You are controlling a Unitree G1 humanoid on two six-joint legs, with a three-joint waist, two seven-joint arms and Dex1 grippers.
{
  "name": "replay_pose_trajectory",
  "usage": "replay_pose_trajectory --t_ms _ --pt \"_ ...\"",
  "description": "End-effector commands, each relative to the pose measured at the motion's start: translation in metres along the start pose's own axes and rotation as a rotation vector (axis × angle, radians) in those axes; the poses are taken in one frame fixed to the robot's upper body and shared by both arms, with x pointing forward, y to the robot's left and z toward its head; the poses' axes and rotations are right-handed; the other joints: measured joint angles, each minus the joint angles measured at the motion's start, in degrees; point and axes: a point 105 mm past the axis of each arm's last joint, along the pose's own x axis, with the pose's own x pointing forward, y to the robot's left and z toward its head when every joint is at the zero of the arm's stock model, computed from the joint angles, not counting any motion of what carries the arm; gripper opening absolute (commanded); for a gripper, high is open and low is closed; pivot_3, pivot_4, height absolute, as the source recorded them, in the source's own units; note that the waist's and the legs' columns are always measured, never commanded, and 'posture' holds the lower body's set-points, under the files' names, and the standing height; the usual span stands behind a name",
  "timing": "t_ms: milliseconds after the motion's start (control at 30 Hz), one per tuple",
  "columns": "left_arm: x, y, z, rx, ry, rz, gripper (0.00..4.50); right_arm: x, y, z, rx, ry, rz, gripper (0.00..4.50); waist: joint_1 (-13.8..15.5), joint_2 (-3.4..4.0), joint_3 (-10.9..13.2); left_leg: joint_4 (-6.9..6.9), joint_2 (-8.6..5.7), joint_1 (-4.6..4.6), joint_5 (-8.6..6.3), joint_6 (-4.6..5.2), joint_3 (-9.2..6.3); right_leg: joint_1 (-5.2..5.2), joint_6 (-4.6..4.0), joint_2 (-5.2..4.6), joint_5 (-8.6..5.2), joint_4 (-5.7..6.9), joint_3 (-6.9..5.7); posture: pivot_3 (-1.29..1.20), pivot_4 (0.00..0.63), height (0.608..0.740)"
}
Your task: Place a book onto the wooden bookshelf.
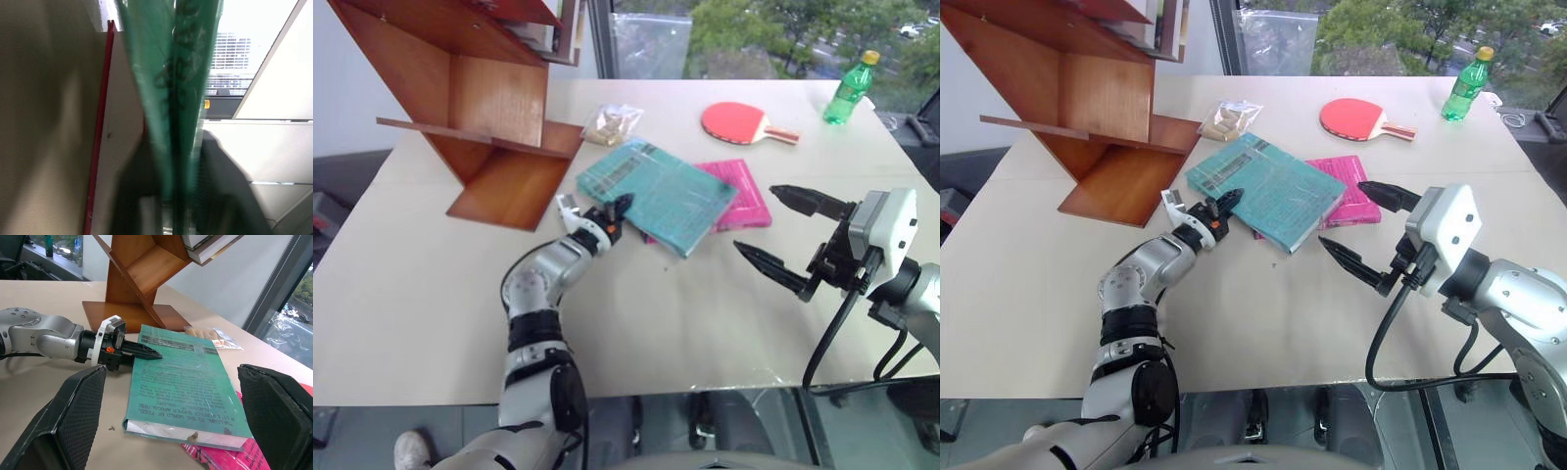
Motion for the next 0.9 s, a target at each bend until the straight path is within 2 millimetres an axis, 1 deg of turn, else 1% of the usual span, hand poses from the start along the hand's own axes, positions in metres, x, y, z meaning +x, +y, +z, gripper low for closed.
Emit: replay_pose_trajectory --t_ms 33,133,233,333,367,433,467,500,533,567,600,633,667,733,767,800,833,867,900 --pt "-0.01 0.014 0.01 -0.037 -0.028 0.041 0.07 -0.001 0.001 0.009 -0.041 -0.028 -0.003 4.38 0.0 0.0 0.0 0.0 0.0 0.03 0.0 0.0 0.01 0.03 0.01 -0.01 0.0 0.0 0.01 0.0 0.15 0.74" --pt "-0.015 0.004 0.016 -0.064 -0.046 -0.015 0.07 -0.001 0.001 0.009 -0.041 -0.028 -0.004 4.38 -0.1 -0.01 0.0 0.0 0.01 0.09 -0.01 0.0 0.01 0.07 0.01 -0.01 -0.01 0.0 0.03 0.0 0.15 0.74" --pt "-0.021 -0.011 0.022 -0.097 -0.055 -0.096 0.07 -0.001 0.001 0.009 -0.04 -0.029 -0.004 4.38 -0.1 -0.02 0.0 -0.02 0.03 0.07 -0.01 0.0 0.0 0.06 0.01 0.0 -0.01 -0.02 0.03 0.0 0.15 0.74" --pt "-0.025 -0.033 0.023 -0.064 -0.039 -0.158 0.07 0.0 0.001 0.009 -0.039 -0.033 -0.001 4.38 0.0 -0.05 0.0 -0.03 0.04 0.02 -0.01 0.0 -0.02 0.05 0.0 -0.03 0.0 -0.06 0.0 0.0 0.15 0.74" --pt "-0.025 -0.038 0.022 -0.048 -0.032 -0.166 0.07 0.001 0.001 0.009 -0.039 -0.034 0.0 4.38 0.0 -0.09 0.1 -0.03 0.03 -0.02 -0.01 0.0 -0.05 0.05 -0.01 -0.05 0.0 -0.07 -0.03 0.0 0.15 0.74" --pt "-0.028 -0.07 0.014 0.192 0.021 -0.218 0.07 0.001 0.0 0.01 -0.04 -0.037 0.002 4.38 0.1 -0.24 0.2 -0.02 -0.02 -0.11 0.0 0.0 -0.13 0.04 -0.1 -0.09 0.06 -0.12 -0.12 0.0 0.15 0.74" --pt "-0.031 -0.085 0.01 0.282 0.038 -0.257 0.07 0.001 0.0 0.01 -0.04 -0.039 0.002 4.38 0.1 -0.32 0.2 -0.02 -0.03 -0.2 0.0 0.0 -0.16 -0.03 -0.14 -0.08 0.08 -0.12 -0.15 0.0 0.15 0.74" --pt "-0.033 -0.104 0.007 0.408 0.044 -0.29 0.07 0.002 -0.001 0.01 -0.041 -0.041 0.003 4.38 0.2 -0.35 0.2 -0.02 -0.03 -0.32 0.0 -0.01 -0.18 -0.12 -0.18 -0.07 0.11 -0.12 -0.17 0.0 0.15 0.74" --pt "-0.035 -0.115 0.005 0.479 0.042 -0.31 0.07 0.002 -0.001 0.011 -0.041 -0.043 0.003 4.38 0.2 -0.36 0.2 -0.01 -0.04 -0.46 0.01 -0.02 -0.19 -0.23 -0.21 -0.07 0.13 -0.12 -0.18 0.0 0.15 0.74" --pt "-0.037 -0.13 0.002 0.588 0.037 -0.345 0.07 0.002 -0.002 0.011 -0.041 -0.045 0.002 4.38 0.4 -0.35 0.2 -0.01 -0.06 -0.48 0.01 -0.02 -0.19 -0.25 -0.23 -0.08 0.14 -0.12 -0.18 0.0 0.15 0.74" --pt "-0.039 -0.139 -0.001 0.661 0.034 -0.369 0.07 0.002 -0.002 0.011 -0.041 -0.046 0.002 4.38 0.5 -0.35 0.2 -0.01 -0.07 -0.47 0.01 -0.02 -0.18 -0.24 -0.23 -0.1 0.14 -0.13 -0.18 0.0 0.15 0.74" --pt "-0.044 -0.155 -0.007 0.778 0.05 -0.414 0.07 0.002 -0.003 0.011 -0.039 -0.051 0.001 4.38 0.5 -0.35 0.2 -0.02 -0.08 -0.49 0.01 -0.02 -0.18 -0.24 -0.23 -0.1 0.14 -0.17 -0.19 0.0 0.15 0.74" --pt "-0.05 -0.178 -0.011 0.894 0.048 -0.481 0.07 0.002 -0.004 0.011 -0.037 -0.055 0.0 4.38 0.4 -0.35 0.2 -0.02 -0.08 -0.48 0.01 -0.02 -0.16 -0.23 -0.22 -0.11 0.14 -0.18 -0.18 0.0 0.15 0.74" --pt "-0.061 -0.213 -0.018 1.062 0.045 -0.576 0.07 0.002 -0.006 0.011 -0.035 -0.06 0.0 4.38 0.3 -0.32 0.3 -0.03 -0.08 -0.5 0.0 -0.02 -0.15 -0.24 -0.22 -0.09 0.13 -0.22 -0.19 0.0 0.15 0.74" --pt "-0.066 -0.227 -0.021 1.209 0.036 -0.602 0.07 0.002 -0.007 0.01 -0.035 -0.061 0.002 4.38 0.2 -0.32 0.3 -0.04 -0.07 -0.51 0.0 -0.03 -0.16 -0.25 -0.22 -0.08 0.13 -0.22 -0.2 0.0 0.15 0.74" --pt "-0.07 -0.237 -0.019 1.479 -0.012 -0.59 0.07 0.003 -0.008 0.01 -0.034 -0.068 0.005 4.38 0.2 -0.34 0.3 -0.05 -0.07 -0.48 0.0 -0.03 -0.15 -0.25 -0.21 -0.07 0.12 -0.2 -0.18 0.0 0.15 0.74" --pt "-0.076 -0.248 -0.013 1.788 -0.064 -0.578 0.07 0.004 -0.01 0.01 -0.033 -0.078 0.008 4.38 0.2 -0.07 0.2 -0.05 -0.05 -0.5 0.0 -0.03 -0.18 -0.25 -0.21 -0.04 0.12 -0.22 -0.21 0.0 0.15 0.74" --pt "-0.082 -0.254 -0.01 2.031 -0.071 -0.567 0.07 0.005 -0.011 0.01 -0.033 -0.085 0.011 4.38 -0.2 -0.1 0.4 -0.09 -0.08 -0.39 0.0 -0.03 -0.1 -0.22 -0.12 -0.07 0.07 -0.23 -0.11 0.0 0.15 0.74" --pt "-0.086 -0.255 -0.007 2.18 -0.063 -0.56 0.07 0.006 -0.012 0.009 -0.033 -0.09 0.013 4.38 -0.5 0.03 0.4 -0.15 -0.08 -0.35 0.0 -0.05 0.11 -0.35 -0.13 0.1 0.07 -0.2 -0.13 0.0 0.15 0.74"
